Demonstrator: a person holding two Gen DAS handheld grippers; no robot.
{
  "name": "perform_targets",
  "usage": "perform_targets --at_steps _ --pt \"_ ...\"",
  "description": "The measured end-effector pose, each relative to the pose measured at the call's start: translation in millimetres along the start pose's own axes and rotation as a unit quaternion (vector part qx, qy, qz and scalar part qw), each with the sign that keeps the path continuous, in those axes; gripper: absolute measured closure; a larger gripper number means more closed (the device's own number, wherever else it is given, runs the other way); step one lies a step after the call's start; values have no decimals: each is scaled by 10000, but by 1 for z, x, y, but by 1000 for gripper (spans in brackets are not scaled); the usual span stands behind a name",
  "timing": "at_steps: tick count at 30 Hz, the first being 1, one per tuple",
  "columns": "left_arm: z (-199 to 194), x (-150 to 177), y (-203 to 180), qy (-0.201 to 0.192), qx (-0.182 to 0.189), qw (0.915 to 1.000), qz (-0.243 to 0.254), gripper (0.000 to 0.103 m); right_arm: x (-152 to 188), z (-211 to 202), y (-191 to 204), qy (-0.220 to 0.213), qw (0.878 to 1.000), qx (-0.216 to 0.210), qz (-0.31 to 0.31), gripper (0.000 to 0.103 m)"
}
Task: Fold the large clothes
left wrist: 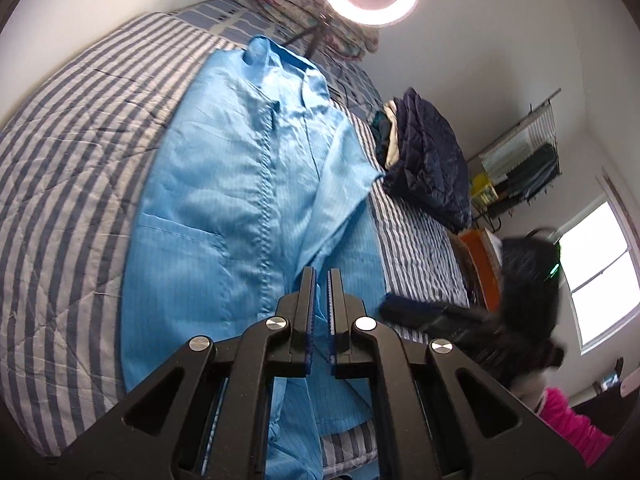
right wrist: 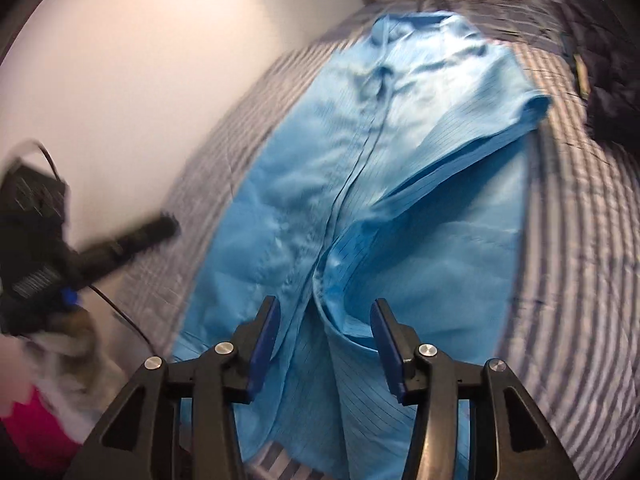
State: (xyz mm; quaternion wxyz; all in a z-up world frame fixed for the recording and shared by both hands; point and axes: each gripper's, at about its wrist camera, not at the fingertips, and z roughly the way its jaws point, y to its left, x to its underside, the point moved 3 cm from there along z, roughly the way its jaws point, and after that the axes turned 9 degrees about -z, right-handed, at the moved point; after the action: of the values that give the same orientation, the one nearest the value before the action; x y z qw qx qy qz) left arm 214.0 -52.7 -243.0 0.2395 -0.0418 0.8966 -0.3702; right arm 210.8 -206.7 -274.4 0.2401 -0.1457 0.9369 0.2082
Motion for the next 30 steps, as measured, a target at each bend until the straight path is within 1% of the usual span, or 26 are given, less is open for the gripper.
perform_targets --at_steps 3,6,10,12,14,15,18,20,22,25,28,30 --pt "7 4 -2 123 8 9999 24 102 -9 -26 -21 -322 9992 116 221 53" --pt "12 6 -4 193 64 9998 -7 102 -21 -40 -50 -590 9967 274 485 52" --pt "20 7 -10 271 102 9996 45 102 -34 -44 -98 -907 9895 198 1109 50" --pt "23 8 -11 312 106 9994 46 102 -42 -41 -119 -1032 9853 245 1339 49" --pt "24 8 -10 352 68 9993 46 102 -48 -39 -138 -1105 9817 244 1531 46" --pt "25 7 -9 353 10 9994 52 102 -53 -35 -148 -1151 9793 235 1651 45" --pt "24 5 -2 332 -318 9989 85 102 -66 -25 -173 -1260 9733 236 1904 41" --pt "24 4 4 353 -435 9984 52 102 -73 -15 -187 -1271 9699 266 2058 37" --pt "22 3 9 334 -551 9979 71 102 -81 -1 -204 -1287 9645 205 2295 35" --pt "19 2 16 265 -729 9969 89 102 -89 16 -223 -1364 9553 107 2619 35" --pt "19 2 21 293 -794 9964 106 102 -97 36 -239 -1442 9470 -16 2871 36" --pt "20 2 22 315 -800 9962 121 102 -99 48 -248 -1484 9403 -85 3060 38"
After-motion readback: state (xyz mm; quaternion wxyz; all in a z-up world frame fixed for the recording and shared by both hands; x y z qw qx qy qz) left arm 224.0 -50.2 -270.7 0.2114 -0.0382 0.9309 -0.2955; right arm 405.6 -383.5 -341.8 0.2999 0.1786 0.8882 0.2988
